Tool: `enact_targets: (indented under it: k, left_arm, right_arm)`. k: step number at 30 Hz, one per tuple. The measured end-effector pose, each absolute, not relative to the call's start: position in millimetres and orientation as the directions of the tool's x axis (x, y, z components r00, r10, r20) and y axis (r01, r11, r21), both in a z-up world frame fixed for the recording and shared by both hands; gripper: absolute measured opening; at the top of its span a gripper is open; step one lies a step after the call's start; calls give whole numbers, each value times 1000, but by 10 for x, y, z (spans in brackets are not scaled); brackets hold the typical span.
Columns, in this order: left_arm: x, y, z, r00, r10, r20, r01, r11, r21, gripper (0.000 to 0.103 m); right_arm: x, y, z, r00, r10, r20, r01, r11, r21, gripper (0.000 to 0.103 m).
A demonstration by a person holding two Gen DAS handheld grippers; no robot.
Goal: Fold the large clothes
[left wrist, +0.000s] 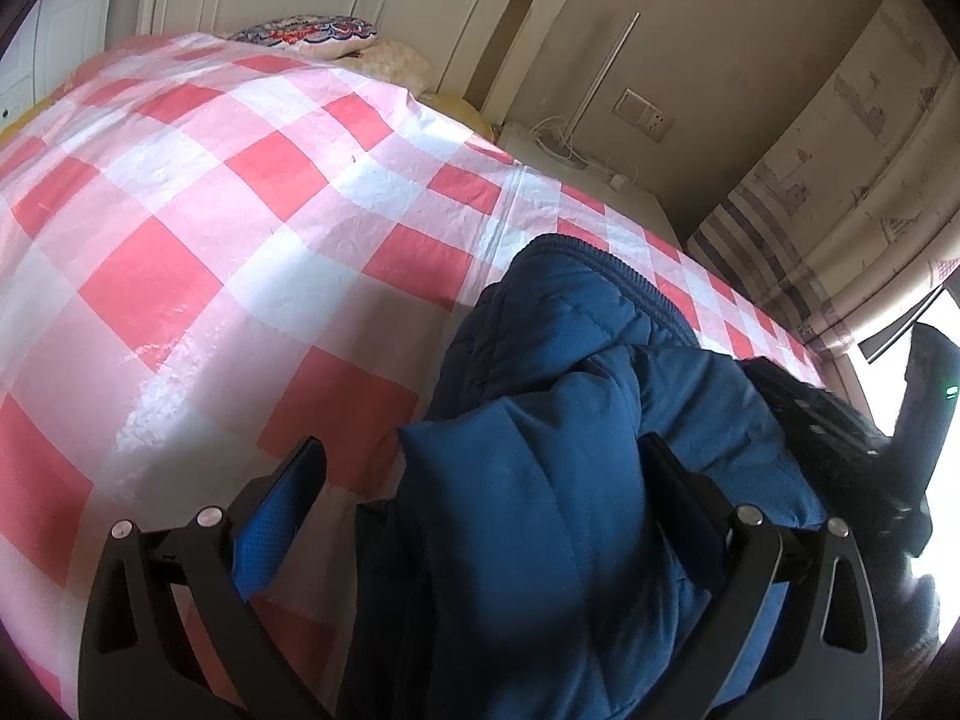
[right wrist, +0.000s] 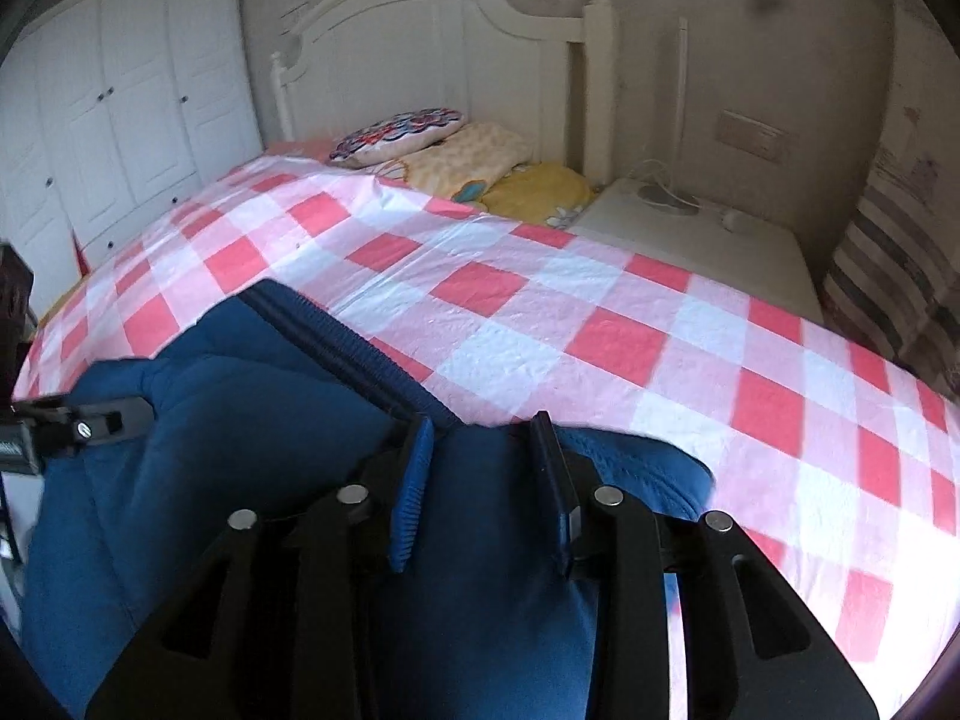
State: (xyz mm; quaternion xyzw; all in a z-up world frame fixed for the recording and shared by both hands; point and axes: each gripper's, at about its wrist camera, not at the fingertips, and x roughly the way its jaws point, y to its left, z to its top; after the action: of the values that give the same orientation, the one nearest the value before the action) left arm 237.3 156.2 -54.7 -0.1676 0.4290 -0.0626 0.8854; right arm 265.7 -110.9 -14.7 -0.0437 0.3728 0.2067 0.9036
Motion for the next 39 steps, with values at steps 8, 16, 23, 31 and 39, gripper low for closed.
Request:
enact_targets:
  k: [8, 16, 23, 31, 39]
  left_arm:
    - [2347, 1525, -516, 635, -217, -741, -37, 950, -310, 101]
    - [2267, 1377, -451, 648, -106, -754, -39, 984, -172, 101]
    - [2231, 1383, -441, 657, -91, -748, -38, 987, -154, 101]
    - [2217, 1371, -427, 661, -79, -746, -38, 990, -139, 101]
    - [1962, 1487, -410, 613, -163, -773, 13, 980, -196, 101]
  right_arm:
    - [1628, -908, 158, 664, 375, -647, -469, 883, 30, 50]
    - [1184, -1001, 174, 686, 338, -644, -403, 914, 50, 59]
    - [790, -1204, -132, 684, 406, -606, -390, 906, 165, 75]
    - [734, -1349, -220, 611, 476, -633, -373, 878, 301, 93]
    - [699, -1439, -359, 502, 595, -628, -358, 804, 475, 97]
